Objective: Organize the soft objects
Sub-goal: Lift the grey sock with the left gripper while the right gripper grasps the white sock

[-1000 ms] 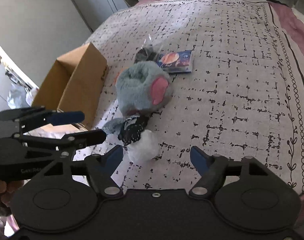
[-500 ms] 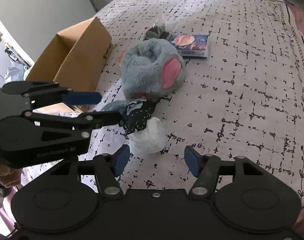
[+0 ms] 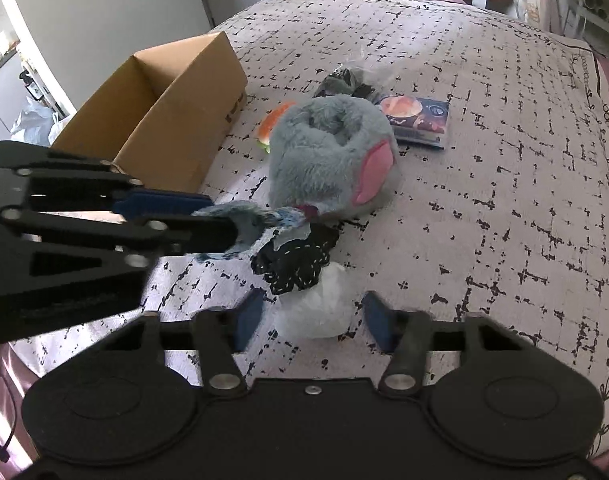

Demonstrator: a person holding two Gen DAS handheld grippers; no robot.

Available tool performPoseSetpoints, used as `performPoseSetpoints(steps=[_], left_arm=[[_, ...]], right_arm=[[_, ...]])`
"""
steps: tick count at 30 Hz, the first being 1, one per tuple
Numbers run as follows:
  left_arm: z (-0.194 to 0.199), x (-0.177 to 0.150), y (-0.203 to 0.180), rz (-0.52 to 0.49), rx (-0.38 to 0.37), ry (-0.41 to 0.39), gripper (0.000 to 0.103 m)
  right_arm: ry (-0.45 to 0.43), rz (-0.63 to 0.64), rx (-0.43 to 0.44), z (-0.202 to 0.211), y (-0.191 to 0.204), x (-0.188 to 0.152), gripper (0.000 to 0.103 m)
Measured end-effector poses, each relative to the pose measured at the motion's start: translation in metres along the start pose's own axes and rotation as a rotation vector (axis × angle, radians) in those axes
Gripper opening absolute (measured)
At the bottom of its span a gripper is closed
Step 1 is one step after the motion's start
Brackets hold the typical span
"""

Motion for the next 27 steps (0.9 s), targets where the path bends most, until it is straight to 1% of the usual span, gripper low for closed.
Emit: performPoseSetpoints(steps=[6, 11, 20, 27], left_arm=[[0.013, 0.001, 0.0, 0.029, -0.002, -0.023, 0.017], [0.029, 0.005, -0.002, 0.029, 0.002, -0.061, 0.017], [0.06, 0.014, 0.006, 0.037, 0.034, -0.125, 0.017], [0.083, 0.014, 0.018, 0.06, 0.058, -0.168, 0.017]], right_arm=[[-0.023, -0.038, -0.001, 0.018, -0.004, 0.0, 0.039], [-0.064, -0.065, -0.01, 0.038, -0.01, 0.004, 0.039], [-0.141, -0.066, -0.026, 0.07, -0.008, 0.015, 0.039], [-0.183, -0.052, -0.049, 0.083, -0.004, 0.026, 0.039]])
Point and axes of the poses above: each gripper's, at about its wrist camera, not at the fingertips, and z roughly against the way its jaws point, y to its left, x to its top, the point moved 4 cm from there along -z, roughly the way its jaws point, and after that the axes turned 11 degrees about z, right-handed, at the moved point
